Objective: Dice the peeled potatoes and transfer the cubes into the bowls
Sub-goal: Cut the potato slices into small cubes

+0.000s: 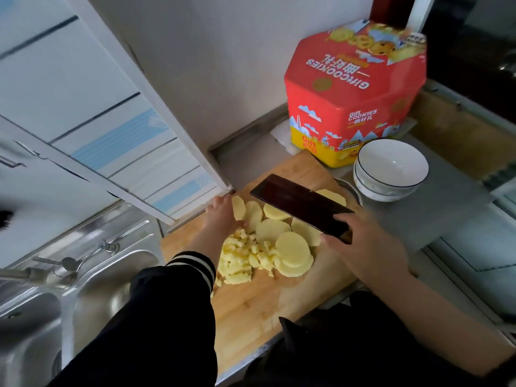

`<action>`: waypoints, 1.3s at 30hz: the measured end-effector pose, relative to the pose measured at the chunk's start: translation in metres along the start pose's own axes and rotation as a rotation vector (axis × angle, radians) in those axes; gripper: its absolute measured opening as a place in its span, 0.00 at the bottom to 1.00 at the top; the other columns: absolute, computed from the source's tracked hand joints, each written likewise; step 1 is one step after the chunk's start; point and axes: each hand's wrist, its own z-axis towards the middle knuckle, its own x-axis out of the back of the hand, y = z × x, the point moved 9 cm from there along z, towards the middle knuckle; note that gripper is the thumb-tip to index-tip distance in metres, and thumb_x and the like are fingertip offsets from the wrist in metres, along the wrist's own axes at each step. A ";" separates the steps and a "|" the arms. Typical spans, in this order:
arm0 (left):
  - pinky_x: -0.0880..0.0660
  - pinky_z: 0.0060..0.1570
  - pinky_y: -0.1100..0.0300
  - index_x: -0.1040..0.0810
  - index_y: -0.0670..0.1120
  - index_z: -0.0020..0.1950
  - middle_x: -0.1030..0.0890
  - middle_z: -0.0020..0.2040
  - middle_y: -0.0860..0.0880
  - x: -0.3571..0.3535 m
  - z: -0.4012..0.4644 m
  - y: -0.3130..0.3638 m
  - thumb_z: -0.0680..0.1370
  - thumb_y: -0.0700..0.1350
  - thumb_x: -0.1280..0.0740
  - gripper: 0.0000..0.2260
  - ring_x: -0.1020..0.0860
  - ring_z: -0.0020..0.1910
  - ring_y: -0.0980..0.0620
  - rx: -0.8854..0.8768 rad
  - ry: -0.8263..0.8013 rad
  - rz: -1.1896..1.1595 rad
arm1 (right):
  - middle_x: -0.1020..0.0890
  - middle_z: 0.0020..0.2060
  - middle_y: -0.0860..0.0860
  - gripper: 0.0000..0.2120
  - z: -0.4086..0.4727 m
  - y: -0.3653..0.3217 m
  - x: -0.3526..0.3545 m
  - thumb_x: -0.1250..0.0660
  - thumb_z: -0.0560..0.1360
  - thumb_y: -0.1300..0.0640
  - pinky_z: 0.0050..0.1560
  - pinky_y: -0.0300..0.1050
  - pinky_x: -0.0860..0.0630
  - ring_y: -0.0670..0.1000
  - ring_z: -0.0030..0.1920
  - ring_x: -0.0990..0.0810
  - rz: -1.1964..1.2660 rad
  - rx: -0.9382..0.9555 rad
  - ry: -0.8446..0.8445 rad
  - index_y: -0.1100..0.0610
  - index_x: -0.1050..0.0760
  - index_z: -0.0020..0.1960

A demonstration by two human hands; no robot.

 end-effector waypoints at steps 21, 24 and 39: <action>0.37 0.72 0.50 0.58 0.33 0.77 0.42 0.76 0.36 -0.005 0.010 0.031 0.69 0.58 0.24 0.56 0.40 0.75 0.38 0.072 -0.229 0.102 | 0.22 0.57 0.45 0.26 0.018 0.003 0.001 0.35 0.73 0.36 0.50 0.44 0.29 0.49 0.57 0.23 0.089 -0.064 -0.047 0.45 0.31 0.67; 0.34 0.71 0.50 0.61 0.34 0.77 0.38 0.75 0.37 -0.009 0.010 0.031 0.69 0.57 0.23 0.57 0.36 0.73 0.39 0.078 -0.279 0.060 | 0.22 0.57 0.46 0.27 0.020 0.000 -0.003 0.34 0.72 0.35 0.53 0.47 0.25 0.49 0.57 0.23 0.103 -0.056 -0.048 0.45 0.31 0.67; 0.28 0.52 0.59 0.25 0.45 0.66 0.21 0.58 0.46 0.048 -0.007 0.037 0.79 0.47 0.33 0.16 0.22 0.56 0.46 -0.092 0.117 -0.196 | 0.22 0.57 0.46 0.27 0.019 -0.007 0.002 0.34 0.73 0.36 0.52 0.43 0.28 0.49 0.57 0.23 0.115 -0.019 -0.029 0.47 0.30 0.67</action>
